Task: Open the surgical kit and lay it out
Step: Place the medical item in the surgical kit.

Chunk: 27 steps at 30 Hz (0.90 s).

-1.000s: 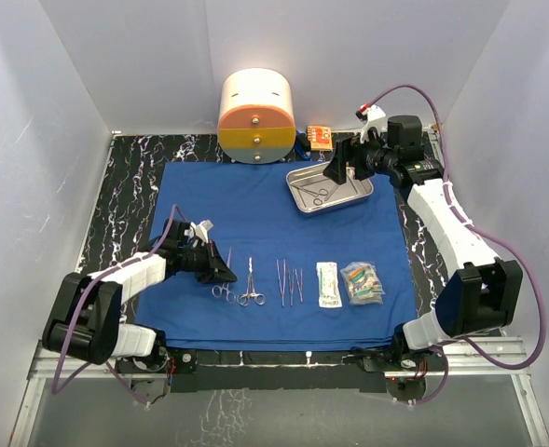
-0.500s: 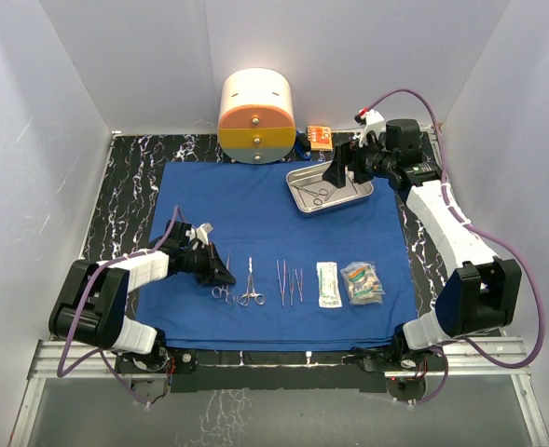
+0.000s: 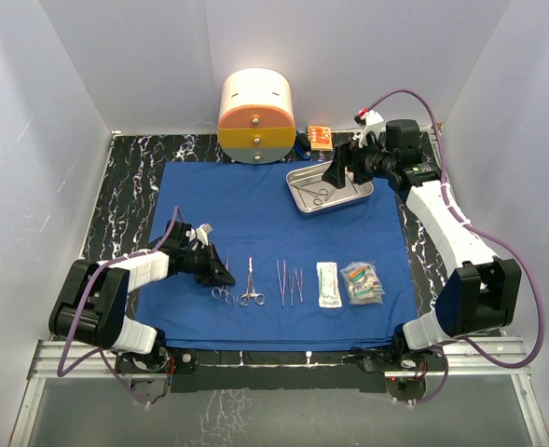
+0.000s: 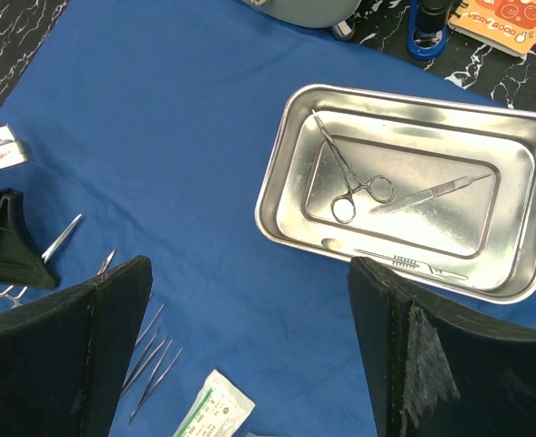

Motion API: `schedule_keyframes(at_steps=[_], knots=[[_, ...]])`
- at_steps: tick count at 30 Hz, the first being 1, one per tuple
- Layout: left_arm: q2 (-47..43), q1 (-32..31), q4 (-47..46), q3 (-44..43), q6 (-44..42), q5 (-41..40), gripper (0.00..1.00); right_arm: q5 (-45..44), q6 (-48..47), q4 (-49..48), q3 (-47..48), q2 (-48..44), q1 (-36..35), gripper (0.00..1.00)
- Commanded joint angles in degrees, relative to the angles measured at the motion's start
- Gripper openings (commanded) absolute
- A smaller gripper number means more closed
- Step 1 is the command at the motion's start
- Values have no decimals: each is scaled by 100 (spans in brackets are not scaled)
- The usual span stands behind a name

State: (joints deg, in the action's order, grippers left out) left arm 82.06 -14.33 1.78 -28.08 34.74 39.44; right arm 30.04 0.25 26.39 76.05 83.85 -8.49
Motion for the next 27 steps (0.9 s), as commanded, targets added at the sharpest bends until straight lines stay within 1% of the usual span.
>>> schedule_keyframes(at_steps=[1, 11, 18, 22, 27], knots=[[0, 40, 138, -28, -1, 23, 3, 85, 47, -318, -1, -128, 24, 88], [42, 82, 221, 37, 6, -107, 8, 99, 36, -333, -79, -195, 23, 88], [97, 112, 264, 19, -11, -162, 16, 106, 28, -332, -104, -236, 24, 88], [117, 109, 302, -18, -21, -181, 17, 108, 28, -328, -110, -239, 29, 88], [91, 114, 506, -49, -92, -312, 25, 136, 36, -331, -93, -205, 25, 88]])
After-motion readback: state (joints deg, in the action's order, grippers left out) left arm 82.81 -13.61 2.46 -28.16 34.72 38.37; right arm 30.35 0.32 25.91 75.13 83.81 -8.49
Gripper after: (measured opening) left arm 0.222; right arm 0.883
